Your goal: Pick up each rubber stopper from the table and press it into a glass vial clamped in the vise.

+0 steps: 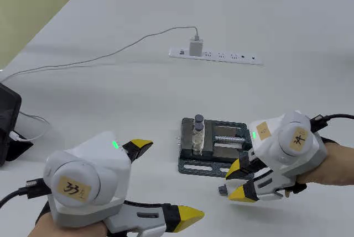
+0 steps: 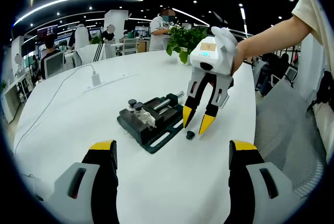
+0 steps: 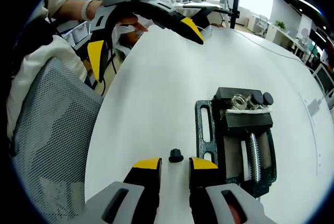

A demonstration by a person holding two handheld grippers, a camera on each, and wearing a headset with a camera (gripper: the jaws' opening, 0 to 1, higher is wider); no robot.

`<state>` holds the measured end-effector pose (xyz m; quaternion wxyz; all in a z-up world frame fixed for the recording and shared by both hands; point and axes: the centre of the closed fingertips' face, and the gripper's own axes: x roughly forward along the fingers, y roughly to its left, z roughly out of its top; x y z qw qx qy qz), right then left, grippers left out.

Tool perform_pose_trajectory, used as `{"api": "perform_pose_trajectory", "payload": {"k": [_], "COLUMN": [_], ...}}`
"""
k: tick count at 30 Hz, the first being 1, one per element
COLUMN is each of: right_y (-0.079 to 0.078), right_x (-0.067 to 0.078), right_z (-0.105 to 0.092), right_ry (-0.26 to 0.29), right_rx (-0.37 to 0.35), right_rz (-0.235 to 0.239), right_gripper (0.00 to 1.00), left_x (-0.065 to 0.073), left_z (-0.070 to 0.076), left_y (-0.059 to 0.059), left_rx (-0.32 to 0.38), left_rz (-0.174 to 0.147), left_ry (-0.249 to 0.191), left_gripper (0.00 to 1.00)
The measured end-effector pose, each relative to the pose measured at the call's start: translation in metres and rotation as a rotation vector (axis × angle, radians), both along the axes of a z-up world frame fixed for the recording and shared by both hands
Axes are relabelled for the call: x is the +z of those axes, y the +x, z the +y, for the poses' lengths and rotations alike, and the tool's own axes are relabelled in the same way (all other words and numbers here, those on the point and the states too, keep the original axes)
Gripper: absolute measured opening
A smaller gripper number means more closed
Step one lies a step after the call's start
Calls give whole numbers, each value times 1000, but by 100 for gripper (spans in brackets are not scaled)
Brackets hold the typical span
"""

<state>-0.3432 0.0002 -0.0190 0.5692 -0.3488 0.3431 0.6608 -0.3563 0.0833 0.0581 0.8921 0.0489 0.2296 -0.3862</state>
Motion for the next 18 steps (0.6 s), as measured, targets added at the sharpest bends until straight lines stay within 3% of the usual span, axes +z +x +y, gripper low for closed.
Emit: {"api": "perform_pose_trajectory", "payload": {"k": [18], "right_y": [-2], "right_x": [-9], "right_z": [2], "right_ry": [-6], "right_rx": [38], "right_rz": [-16], "right_gripper": [8], "left_x": [-5], "left_z": [0], "left_y": [-3], "left_rx": [-1], "left_rz": [15], "left_ry": [-2], "left_gripper": [86]}}
